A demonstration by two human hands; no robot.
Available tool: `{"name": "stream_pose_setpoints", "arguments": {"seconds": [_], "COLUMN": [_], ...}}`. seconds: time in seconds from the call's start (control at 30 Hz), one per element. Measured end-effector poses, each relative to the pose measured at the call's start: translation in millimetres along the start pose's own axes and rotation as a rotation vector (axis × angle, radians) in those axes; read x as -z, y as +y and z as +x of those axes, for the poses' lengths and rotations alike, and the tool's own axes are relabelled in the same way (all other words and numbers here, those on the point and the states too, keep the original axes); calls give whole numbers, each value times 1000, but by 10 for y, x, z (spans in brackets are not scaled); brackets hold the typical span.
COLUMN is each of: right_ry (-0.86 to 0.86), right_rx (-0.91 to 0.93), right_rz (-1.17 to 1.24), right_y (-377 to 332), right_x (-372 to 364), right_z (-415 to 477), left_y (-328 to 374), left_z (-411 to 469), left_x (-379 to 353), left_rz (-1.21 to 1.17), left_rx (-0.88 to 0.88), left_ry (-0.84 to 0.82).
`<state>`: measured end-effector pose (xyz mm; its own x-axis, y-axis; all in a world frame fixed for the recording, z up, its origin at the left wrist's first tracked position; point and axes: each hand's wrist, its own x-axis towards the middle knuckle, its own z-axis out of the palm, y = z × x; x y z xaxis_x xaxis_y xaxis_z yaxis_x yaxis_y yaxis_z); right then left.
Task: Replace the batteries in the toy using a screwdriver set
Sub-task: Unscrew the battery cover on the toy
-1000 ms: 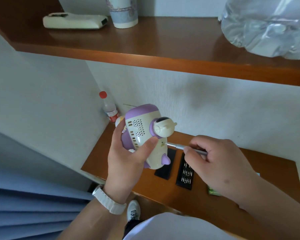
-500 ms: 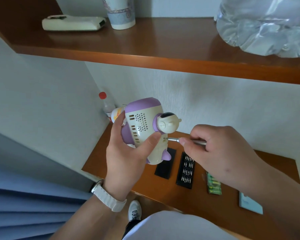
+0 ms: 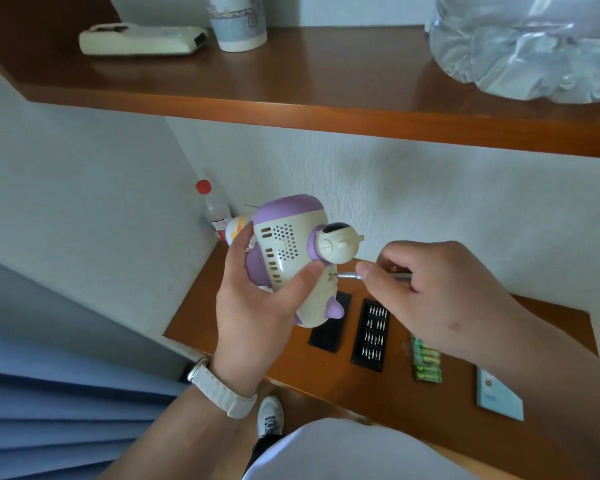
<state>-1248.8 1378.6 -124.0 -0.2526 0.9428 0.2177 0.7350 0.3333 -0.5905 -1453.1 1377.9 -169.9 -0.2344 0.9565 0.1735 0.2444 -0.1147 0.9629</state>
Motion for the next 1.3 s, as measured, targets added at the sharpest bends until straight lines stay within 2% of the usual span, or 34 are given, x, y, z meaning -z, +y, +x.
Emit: {"name": "stream_pose_setpoints", "arguments": {"seconds": [0.6, 0.73, 0.87, 1.07, 1.3], "right_ry": [15, 47, 4, -41, -4], "right_rx": [-43, -14, 6, -37, -42], "right_rz": [43, -20, -74, 69, 139], "right_y": [74, 87, 124, 172, 230], "right_x": [36, 27, 3, -10, 1], "right_z": [-74, -75, -70, -51, -52], "left_y": [32, 46, 32, 10, 26], "left_z": [-5, 0, -1, 3, 11], "left_x": [-81, -84, -89, -91, -136], "left_rz": [15, -3, -11, -9, 22], "left_rx": [-12, -9, 3, 17, 17], "left_ry": [-6, -5, -10, -6, -5]}}
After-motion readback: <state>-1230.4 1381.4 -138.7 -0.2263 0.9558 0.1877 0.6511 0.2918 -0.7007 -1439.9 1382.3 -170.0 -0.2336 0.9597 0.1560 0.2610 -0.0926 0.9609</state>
